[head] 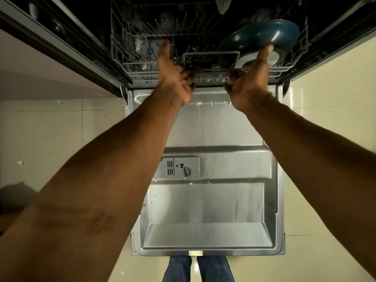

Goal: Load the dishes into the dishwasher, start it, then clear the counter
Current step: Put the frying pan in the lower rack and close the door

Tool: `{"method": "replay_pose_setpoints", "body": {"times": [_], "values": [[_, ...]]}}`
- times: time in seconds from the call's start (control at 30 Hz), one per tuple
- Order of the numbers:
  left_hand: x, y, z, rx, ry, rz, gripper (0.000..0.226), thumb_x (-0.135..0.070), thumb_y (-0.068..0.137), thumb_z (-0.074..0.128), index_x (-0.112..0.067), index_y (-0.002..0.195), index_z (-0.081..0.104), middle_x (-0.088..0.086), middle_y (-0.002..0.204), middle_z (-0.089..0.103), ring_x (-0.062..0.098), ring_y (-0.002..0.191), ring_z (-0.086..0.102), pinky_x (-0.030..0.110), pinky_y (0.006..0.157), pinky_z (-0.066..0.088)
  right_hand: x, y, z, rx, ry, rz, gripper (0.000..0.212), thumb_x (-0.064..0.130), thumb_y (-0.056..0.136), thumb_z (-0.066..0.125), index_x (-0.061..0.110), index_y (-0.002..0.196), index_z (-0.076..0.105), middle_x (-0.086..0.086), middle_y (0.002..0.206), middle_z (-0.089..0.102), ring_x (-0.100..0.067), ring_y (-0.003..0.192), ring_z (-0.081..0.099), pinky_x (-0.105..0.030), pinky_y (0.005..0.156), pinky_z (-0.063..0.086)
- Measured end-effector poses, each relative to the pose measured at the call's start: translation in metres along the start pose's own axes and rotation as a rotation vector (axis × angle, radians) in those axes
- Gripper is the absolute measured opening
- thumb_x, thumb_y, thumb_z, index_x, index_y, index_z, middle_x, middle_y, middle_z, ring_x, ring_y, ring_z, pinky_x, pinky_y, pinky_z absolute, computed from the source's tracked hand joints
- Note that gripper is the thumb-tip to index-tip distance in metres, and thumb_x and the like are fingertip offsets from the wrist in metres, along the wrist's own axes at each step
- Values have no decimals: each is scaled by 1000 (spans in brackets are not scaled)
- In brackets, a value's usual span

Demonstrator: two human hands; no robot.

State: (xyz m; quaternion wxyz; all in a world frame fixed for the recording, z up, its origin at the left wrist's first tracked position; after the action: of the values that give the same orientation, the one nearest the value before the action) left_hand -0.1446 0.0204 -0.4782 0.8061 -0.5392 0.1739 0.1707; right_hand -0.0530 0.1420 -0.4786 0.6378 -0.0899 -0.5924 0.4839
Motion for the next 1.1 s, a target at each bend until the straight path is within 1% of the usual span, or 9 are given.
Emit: {"method": "replay_pose_setpoints", "body": {"times": [0.13,0.33,0.43,0.5,0.57,0.7,0.77,0.87,1.1], "values": [[15,-7,-6,5,93,66,82,-67,92,35,-11,151,29,11,152,38,25,138,38,39,110,29,-6,-7,-11,1,-94,1,74,69,95,19,26,156,11,-14,154,35,-25,138,40,-47,116,25],[60,-28,-31,-61,632,173,66,-62,97,29,-21,148,36,6,151,40,21,137,39,39,110,28,-41,-28,-44,49,-396,-1,70,68,95,6,32,156,7,-10,159,26,-26,143,31,-48,118,20],[87,-47,-52,-16,849,178,43,-60,98,31,-31,113,58,-6,111,61,5,102,55,30,95,39,-66,-45,-66,53,-517,-16,64,59,99,4,30,156,7,-8,161,20,-27,145,28,-43,116,20],[105,-55,-67,-11,933,153,56,-64,95,31,-26,129,54,-2,127,59,13,117,53,36,103,36,-80,-62,-77,61,-568,-1,59,52,102,6,27,156,9,-7,161,20,-25,146,25,-40,116,19],[121,-61,-82,-42,1023,123,76,-71,91,28,-21,149,36,6,150,42,24,136,40,43,111,30,-92,-81,-87,74,-603,9,56,44,104,11,20,155,14,-5,161,20,-21,146,24,-32,115,18],[160,-84,-112,-63,1115,70,94,-89,76,24,-24,141,45,8,139,54,26,123,53,47,107,40,-113,-122,-112,61,-631,-19,45,24,106,32,3,145,37,4,135,46,-5,124,39,5,85,31],[181,-105,-123,-47,1087,49,80,-78,85,31,-27,146,41,5,146,48,23,127,49,39,109,36,-126,-142,-126,59,-690,-16,44,27,104,38,6,142,44,7,127,50,-7,123,41,3,84,34],[212,-127,-141,-60,1032,5,72,-66,92,38,-26,151,31,1,157,31,21,142,32,35,114,24,-142,-169,-143,68,-743,48,64,54,93,39,18,146,40,5,145,46,-14,137,37,-17,103,28],[272,-182,-173,-136,991,-102,71,-66,91,41,-30,151,30,-1,157,29,23,141,34,37,116,26,-172,-226,-178,8,-779,123,63,56,95,36,22,148,38,-2,152,40,-22,141,35,-26,106,26]]}}
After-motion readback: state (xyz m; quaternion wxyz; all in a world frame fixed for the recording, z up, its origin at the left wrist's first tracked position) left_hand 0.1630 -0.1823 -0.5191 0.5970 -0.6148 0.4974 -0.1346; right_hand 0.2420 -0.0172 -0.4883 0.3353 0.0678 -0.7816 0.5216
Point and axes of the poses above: each hand's wrist, its own y-axis towards the middle knuckle, its own z-axis out of the palm, x = y × z, the point moved 2 cm from there along y, towards the middle knuckle
